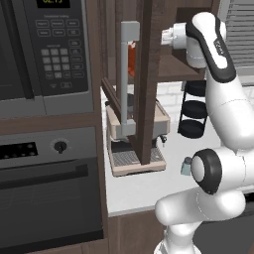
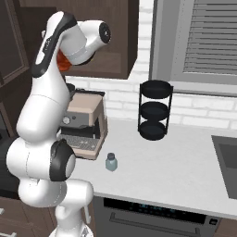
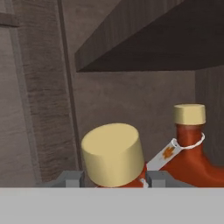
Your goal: Put the shaker and condiment bottle from the counter next to their counterparts in the cabinet.
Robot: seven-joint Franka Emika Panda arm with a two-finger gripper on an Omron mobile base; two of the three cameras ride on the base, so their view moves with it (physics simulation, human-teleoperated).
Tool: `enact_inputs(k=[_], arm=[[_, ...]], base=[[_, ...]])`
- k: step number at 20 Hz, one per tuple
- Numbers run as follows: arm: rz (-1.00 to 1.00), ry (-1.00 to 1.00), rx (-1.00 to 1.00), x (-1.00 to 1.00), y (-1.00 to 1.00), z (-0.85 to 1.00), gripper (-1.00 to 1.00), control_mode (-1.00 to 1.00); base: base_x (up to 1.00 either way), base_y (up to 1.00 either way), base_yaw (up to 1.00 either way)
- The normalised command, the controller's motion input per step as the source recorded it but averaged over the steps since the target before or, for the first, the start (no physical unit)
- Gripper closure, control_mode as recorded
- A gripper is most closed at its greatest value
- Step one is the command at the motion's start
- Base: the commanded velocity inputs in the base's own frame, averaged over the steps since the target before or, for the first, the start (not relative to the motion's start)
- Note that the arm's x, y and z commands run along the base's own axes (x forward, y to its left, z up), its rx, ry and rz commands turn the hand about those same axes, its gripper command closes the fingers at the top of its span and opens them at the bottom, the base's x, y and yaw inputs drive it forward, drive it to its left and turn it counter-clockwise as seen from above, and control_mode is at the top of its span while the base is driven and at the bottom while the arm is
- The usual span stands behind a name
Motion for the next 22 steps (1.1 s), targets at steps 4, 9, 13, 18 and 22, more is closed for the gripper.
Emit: enact_inputs(k=[4,9,13,18,22], arm=[[0.0,-0.03,0.0,0.08,0.07,-0.01,1.0,-1.0],[0.0,-0.03,-0.01,0.01,0.04,-0.01,-1.0,-1.0],[0.0,-0.02,0.0,0.0,0.0,0.0,-1.0,-1.0],[0.0,-0.01,-0.01,0.0,0.0,0.0,-1.0,-1.0],[0.0,0.0,0.0,0.0,0.0,0.0,-1.0,-1.0]], base=[[0.0,0.0,0.0],[0.0,0.0,0.0],[0.0,0.0,0.0],[0.0,0.0,0.0],[0.0,0.0,0.0]])
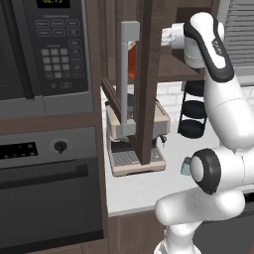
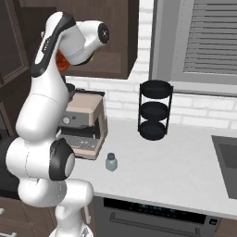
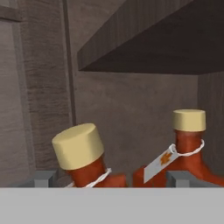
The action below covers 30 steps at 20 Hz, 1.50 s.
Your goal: Put the shaker and condiment bottle from the counter next to their counterparts in the cabinet.
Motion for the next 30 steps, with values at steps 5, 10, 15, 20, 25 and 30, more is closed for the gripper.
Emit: enact_inputs(k=[5,10,15,20,25,30], arm=[[0.0,0.0,0.0,0.0,-0.02,0.0,-1.0,-1.0],[0.0,-0.03,0.0,0.0,-0.01,0.0,-1.0,-1.0],[0.0,-0.06,0.0,0.01,0.0,0.0,-1.0,-1.0],[0.0,-0.08,0.0,0.06,0.0,0.0,-1.0,-1.0],[0.0,-0.05,0.0,0.01,0.0,0.0,-1.0,-1.0],[0.0,-0.03,0.0,0.0,-0.01,0.0,-1.0,-1.0]], base=[[0.0,0.0,0.0],[0.0,0.0,0.0],[0.0,0.0,0.0],[0.0,0.0,0.0],[0.0,0.0,0.0],[0.0,0.0,0.0]])
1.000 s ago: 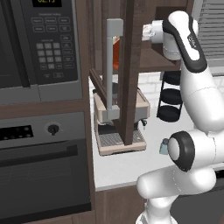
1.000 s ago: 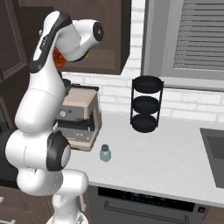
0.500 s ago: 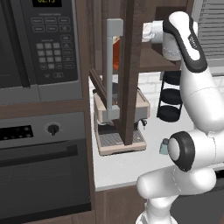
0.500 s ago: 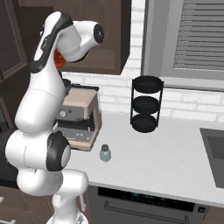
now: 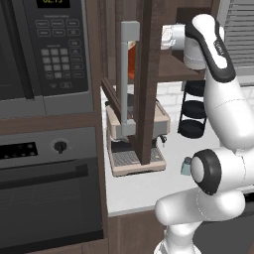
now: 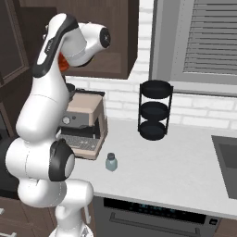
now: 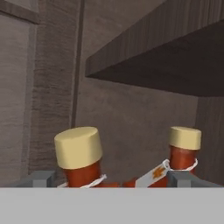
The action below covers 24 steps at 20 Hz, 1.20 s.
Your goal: Put the shaker and condiment bottle from the counter next to their counterparts in the cabinet.
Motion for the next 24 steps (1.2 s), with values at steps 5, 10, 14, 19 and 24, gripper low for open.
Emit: enact_inputs(k=[5,10,14,19,24], arm=[[-0.01,-0.07,0.0,0.02,0.0,0.0,-1.0,-1.0],[-0.07,-0.13,0.0,0.27,0.0,-0.01,-1.0,-1.0],[-0.1,-0.19,0.0,0.39,0.0,-0.1,-1.0,-1.0],[-0.09,-0.15,0.0,0.2,0.0,-0.04,-1.0,-1.0],[-0.06,-0.1,0.0,0.0,-0.13,0.0,-1.0,-1.0]], base=[[0.0,0.0,0.0],[0.0,0.0,0.0],[0.0,0.0,0.0],[0.0,0.0,0.0],[0.0,0.0,0.0]])
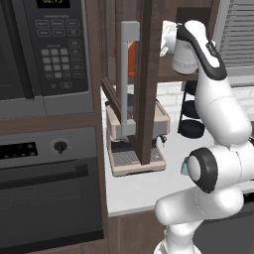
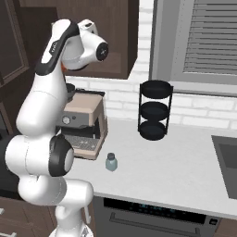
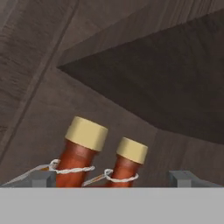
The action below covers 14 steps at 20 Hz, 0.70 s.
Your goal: Put the shaker and condiment bottle from the counter next to their counterparts in the cabinet.
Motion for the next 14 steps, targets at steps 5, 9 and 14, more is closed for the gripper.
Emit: enact_inputs(k=[5,9,14], arm=[[-0.02,-0.14,0.0,-0.11,-0.3,0.03,-1.0,-1.0],[-0.01,-0.09,0.0,-0.34,-0.33,0.01,-1.0,-1.0],[0.0,-0.01,-0.09,-0.53,-0.07,0.01,-1.0,-1.0]], base=[[0.0,0.0,0.0],[0.0,0.0,0.0],[0.0,0.0,0.0]])
